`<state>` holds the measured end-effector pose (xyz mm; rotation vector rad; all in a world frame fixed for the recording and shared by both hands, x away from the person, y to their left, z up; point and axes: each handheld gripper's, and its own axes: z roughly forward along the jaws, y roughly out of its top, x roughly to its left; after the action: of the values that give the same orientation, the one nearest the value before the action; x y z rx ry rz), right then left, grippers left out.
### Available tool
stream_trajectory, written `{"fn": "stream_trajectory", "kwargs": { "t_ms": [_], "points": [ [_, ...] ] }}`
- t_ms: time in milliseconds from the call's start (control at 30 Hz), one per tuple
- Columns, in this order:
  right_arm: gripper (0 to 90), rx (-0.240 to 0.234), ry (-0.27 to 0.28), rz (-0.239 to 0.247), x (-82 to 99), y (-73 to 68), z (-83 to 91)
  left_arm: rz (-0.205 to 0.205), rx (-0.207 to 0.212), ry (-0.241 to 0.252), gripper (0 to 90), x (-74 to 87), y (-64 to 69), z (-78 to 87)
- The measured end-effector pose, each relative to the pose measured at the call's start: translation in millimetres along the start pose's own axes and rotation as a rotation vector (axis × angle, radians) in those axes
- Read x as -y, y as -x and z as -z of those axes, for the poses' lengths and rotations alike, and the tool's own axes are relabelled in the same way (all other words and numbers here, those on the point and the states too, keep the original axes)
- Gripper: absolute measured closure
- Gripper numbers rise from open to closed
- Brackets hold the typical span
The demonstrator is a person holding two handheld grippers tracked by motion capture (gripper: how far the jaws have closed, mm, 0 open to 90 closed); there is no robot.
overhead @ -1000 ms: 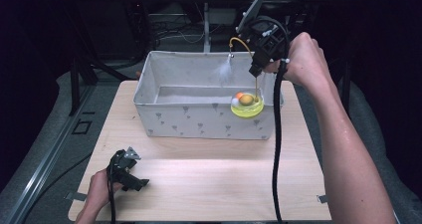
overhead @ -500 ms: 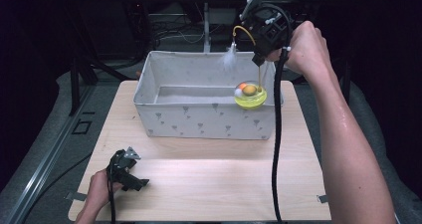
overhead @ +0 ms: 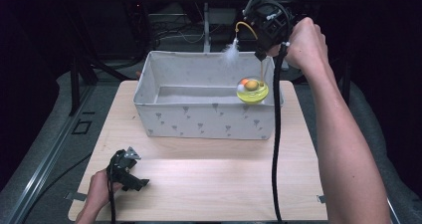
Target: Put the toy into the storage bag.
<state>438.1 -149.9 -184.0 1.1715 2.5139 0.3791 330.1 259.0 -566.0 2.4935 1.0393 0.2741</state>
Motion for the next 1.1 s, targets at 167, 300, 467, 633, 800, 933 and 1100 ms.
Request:
{"fn": "stream_trajectory", "kwargs": {
  "t_ms": [167,300,467,633,800,933,1100],
  "points": [
    [87.9,0.008,0.013,-0.027,-1.3,10.3,-5.8,-0.001,-0.002,0.001,0.6,0.1,-0.1,0.0],
    [87.9,0.015,0.019,-0.043,-2.1,15.8,-9.3,0.000,-0.001,0.000,0.6,0.1,0.5,0.2],
    [87.9,0.022,0.022,-0.063,-2.9,23.9,-15.7,0.002,-0.010,0.005,0.6,0.6,0.5,0.0],
    [87.9,0.030,0.021,-0.089,-2.8,31.9,-24.9,-0.002,-0.009,0.003,0.6,0.4,0.4,0.0],
    [87.9,0.029,0.023,-0.104,-0.4,36.7,-35.9,-0.002,-0.003,0.001,0.6,0.3,0.2,0.4],
    [87.9,0.026,0.016,-0.117,1.3,39.7,-45.7,-0.003,-0.002,0.000,0.6,0.2,0.1,0.3],
    [87.9,0.022,0.008,-0.125,3.0,42.2,-57.7,-0.003,-0.002,-0.002,0.6,-0.2,1.2,-0.3]
  ]
}}
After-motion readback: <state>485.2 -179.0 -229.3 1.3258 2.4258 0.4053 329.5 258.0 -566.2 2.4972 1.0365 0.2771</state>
